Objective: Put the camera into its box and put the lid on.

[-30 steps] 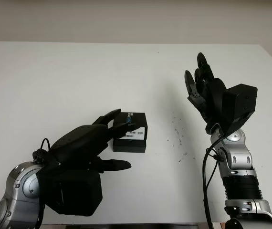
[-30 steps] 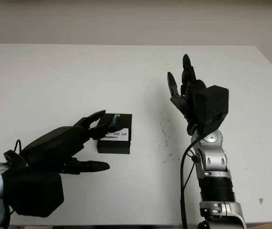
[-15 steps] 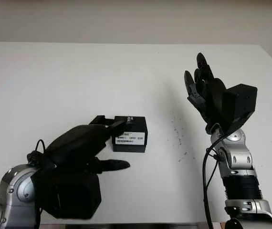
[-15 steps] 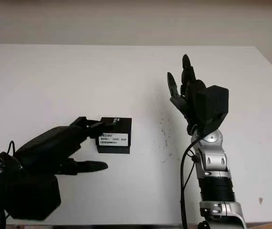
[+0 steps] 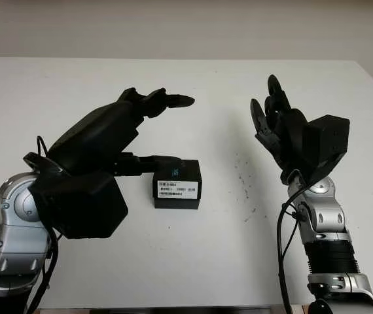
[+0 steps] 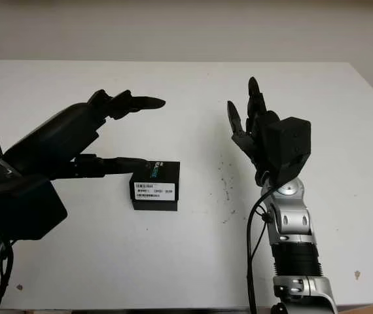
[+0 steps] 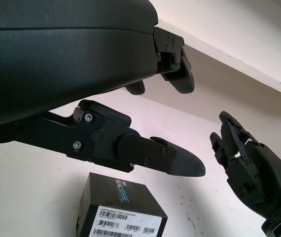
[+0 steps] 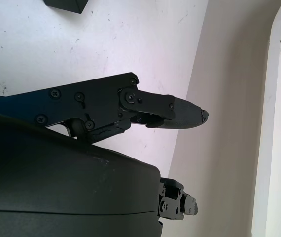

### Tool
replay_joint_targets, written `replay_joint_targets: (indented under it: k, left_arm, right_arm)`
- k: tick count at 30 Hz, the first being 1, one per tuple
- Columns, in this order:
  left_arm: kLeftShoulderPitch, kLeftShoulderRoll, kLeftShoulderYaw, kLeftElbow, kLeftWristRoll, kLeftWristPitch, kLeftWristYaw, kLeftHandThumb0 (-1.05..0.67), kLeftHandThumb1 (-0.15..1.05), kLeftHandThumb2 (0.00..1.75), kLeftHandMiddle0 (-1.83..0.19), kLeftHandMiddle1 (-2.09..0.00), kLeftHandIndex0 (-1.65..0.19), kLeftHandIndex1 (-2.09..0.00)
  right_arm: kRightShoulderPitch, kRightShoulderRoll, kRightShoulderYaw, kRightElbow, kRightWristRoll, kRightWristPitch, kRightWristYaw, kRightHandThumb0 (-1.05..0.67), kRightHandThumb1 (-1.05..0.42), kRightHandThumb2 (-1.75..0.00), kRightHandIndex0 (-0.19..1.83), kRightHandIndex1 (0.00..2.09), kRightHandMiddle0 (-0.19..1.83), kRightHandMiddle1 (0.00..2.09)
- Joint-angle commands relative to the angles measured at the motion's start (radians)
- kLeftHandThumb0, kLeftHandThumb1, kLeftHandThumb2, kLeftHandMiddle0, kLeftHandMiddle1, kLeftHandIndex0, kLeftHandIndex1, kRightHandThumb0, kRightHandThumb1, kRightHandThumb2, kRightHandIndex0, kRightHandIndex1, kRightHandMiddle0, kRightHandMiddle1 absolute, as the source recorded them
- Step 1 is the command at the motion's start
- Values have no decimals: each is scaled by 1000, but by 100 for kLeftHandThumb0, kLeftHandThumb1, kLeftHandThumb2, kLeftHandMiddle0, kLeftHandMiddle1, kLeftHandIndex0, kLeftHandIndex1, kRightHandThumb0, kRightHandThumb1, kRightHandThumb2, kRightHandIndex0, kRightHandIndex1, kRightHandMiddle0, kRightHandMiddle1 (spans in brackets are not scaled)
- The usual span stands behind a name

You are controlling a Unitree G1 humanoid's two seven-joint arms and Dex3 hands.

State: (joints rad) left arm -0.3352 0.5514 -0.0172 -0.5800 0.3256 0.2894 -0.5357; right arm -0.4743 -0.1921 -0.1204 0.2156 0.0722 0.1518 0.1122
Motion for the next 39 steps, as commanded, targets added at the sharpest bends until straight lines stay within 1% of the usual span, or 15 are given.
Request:
replay_joint_targets:
  k: [1,2,3,5,6,8,10,11,13,17,21,26,32,37,39]
  left_arm:
    - [-45,14,4,21,-22,14,-17,-64,105,7,19,-115,4,-73]
    - [-65,25,-3,39,-27,22,-34,-66,105,7,19,-112,6,-72]
    - [-87,39,-11,59,-36,34,-59,-69,105,8,19,-96,9,-71]
    - [-134,71,-29,100,-57,67,-122,-72,104,7,19,-77,14,-68]
    - [-160,89,-44,119,-61,91,-157,-75,103,6,17,-67,13,-60]
    - [-212,115,-81,163,-61,128,-215,-82,102,6,7,-40,3,-31]
    - [-266,133,-129,211,-51,166,-268,-88,101,5,2,-19,0,-16]
    - [-290,136,-152,237,-47,178,-288,-89,100,5,3,-15,1,-13]
    - [-329,138,-195,294,-34,172,-314,-90,98,4,4,-10,2,-9]
    - [-376,133,-265,417,-4,105,-335,-92,96,4,4,-8,4,-7]
    - [-406,127,-315,499,19,83,-374,-94,96,5,5,-6,6,-6]
    - [-416,109,-328,551,9,86,-408,-95,94,4,7,-5,6,-6]
    - [-414,94,-338,586,13,63,-411,-96,92,5,2,-8,5,-6]
    - [-414,82,-344,599,23,65,-409,-96,93,5,5,-7,5,-6]
    - [-410,69,-337,602,18,70,-399,-91,92,5,7,-5,6,-6]
  right_arm:
    - [-14,2,1,-12,4,1,-1,-52,-105,-49,-19,4,-15,5]
    - [-14,4,1,-13,5,1,-3,-52,-105,-49,-19,4,-14,5]
    - [-13,5,1,-15,4,1,-5,-52,-105,-48,-18,4,-14,6]
    - [-11,5,5,-17,-2,2,-9,-53,-105,-47,-17,5,-13,6]
    - [-10,5,4,-17,-1,1,-7,-53,-105,-47,-18,5,-13,6]
    - [-9,6,5,-23,0,6,-8,-51,-105,-48,-18,5,-14,5]
    - [-8,7,6,-29,-1,13,-12,-51,-105,-48,-19,4,-14,5]
    - [-7,7,6,-30,1,12,-10,-51,-105,-48,-19,5,-14,6]
    - [-6,6,8,-32,0,13,-11,-51,-105,-48,-19,5,-14,5]
    - [-6,8,10,-32,-2,10,-16,-51,-105,-48,-19,5,-13,6]
    - [-4,9,9,-32,6,11,-16,-51,-105,-48,-19,4,-14,5]
    - [-3,9,10,-30,3,5,-20,-51,-105,-47,-19,5,-13,6]
    - [-2,6,13,-23,-1,-7,-18,-53,-105,-47,-19,5,-13,6]
    - [-2,4,14,-23,-5,-8,-17,-53,-105,-47,-18,5,-13,5]
    - [-2,6,13,-23,-4,-6,-19,-52,-105,-47,-18,5,-13,5]
